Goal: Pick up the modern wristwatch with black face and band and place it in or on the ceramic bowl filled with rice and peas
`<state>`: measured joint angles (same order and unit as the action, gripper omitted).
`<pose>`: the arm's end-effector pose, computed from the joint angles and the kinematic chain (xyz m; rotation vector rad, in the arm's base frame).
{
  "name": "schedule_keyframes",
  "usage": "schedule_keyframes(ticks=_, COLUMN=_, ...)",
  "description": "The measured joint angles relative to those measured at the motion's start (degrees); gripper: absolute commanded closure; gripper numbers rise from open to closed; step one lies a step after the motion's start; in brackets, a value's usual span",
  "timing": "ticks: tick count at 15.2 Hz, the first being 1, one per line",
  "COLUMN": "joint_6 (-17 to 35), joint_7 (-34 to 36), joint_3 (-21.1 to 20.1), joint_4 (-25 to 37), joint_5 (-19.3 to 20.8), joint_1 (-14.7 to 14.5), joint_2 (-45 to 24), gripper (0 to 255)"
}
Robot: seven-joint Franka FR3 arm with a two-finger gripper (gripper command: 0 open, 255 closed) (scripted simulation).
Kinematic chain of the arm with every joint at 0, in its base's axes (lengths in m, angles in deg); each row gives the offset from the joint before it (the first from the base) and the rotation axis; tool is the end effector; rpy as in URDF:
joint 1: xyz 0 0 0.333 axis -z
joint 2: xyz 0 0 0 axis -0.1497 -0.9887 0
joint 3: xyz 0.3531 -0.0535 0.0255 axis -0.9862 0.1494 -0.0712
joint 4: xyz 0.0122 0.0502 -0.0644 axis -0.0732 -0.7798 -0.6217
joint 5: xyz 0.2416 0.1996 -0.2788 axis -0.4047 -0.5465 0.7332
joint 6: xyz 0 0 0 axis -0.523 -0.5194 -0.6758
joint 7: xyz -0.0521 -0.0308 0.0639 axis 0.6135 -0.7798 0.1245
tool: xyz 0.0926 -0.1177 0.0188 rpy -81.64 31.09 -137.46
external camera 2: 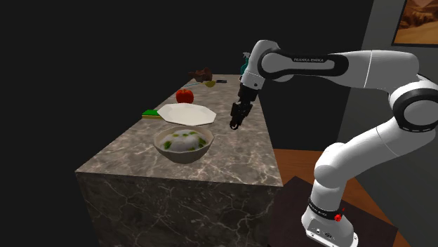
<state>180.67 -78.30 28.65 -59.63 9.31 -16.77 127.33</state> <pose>0.3300 0.1678 0.5904 -2.8346 -0.3140 -0.2750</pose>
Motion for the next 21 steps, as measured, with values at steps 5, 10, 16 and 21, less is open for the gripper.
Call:
schedule_keyframes(ticks=5, joint_6=0.0, joint_7=0.0, joint_3=0.0, joint_4=0.0, joint_5=0.0, joint_1=0.0, joint_2=0.0, gripper=255)
schedule_keyframes(ticks=10, joint_6=-2.1, joint_7=0.5, joint_3=0.3, joint_4=2.5, joint_5=0.4, joint_1=0.1, joint_2=-0.4, gripper=255)
schedule_keyframes(ticks=16, joint_6=-6.1, joint_7=1.6, joint_3=0.8, joint_4=8.0, joint_5=1.1, joint_1=0.3, joint_2=-1.7, gripper=255)
schedule_keyframes(ticks=21, joint_6=-9.4, joint_7=2.5, joint_3=1.1, joint_4=12.6, joint_5=1.5, joint_1=0.4, joint_2=-2.9, gripper=255)
